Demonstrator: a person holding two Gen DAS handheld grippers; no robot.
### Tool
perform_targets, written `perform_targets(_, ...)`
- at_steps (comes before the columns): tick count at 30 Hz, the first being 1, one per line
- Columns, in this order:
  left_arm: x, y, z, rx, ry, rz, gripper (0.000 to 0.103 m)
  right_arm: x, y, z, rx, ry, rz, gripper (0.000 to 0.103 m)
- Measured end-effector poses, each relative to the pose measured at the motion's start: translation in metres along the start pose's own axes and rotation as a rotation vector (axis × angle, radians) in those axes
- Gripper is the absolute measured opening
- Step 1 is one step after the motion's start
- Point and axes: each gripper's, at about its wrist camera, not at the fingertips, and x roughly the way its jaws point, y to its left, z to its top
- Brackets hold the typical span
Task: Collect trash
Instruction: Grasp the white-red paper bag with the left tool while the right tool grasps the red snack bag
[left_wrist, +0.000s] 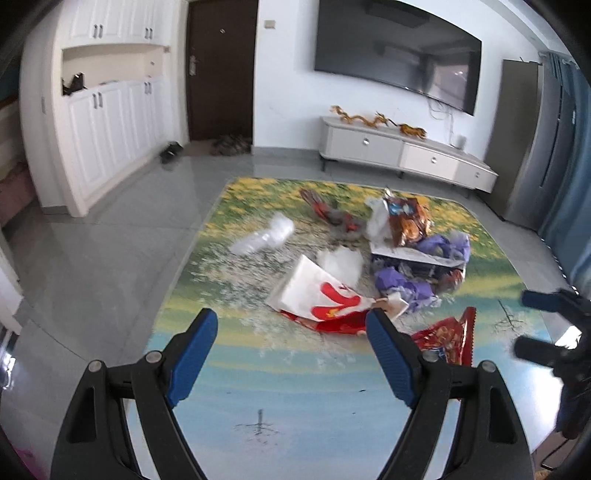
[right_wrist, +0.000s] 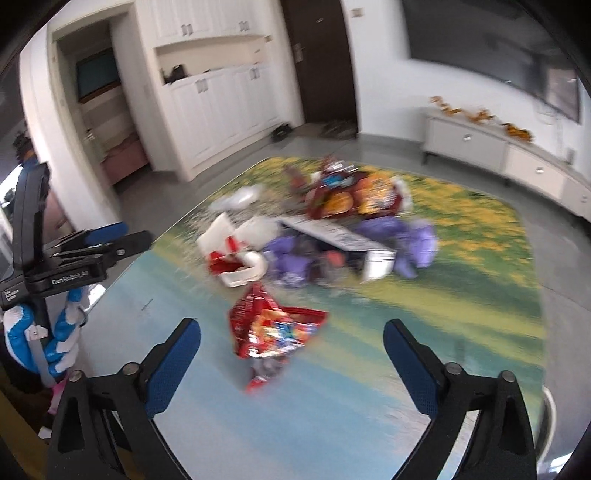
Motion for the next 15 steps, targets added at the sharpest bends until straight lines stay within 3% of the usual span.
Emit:
perform_targets(9,0.071,0.008,0.028,0.022,0.092,-0.087,0.081,0.062,0.007,0.002,-0.046,0.111,0.073,0.071)
perform_targets(15,0.109,0.023,0.043,0.072,0.16,-0.268,0.081,0.072,0.001,0.001,-0.032,0.128,0.097,0.065)
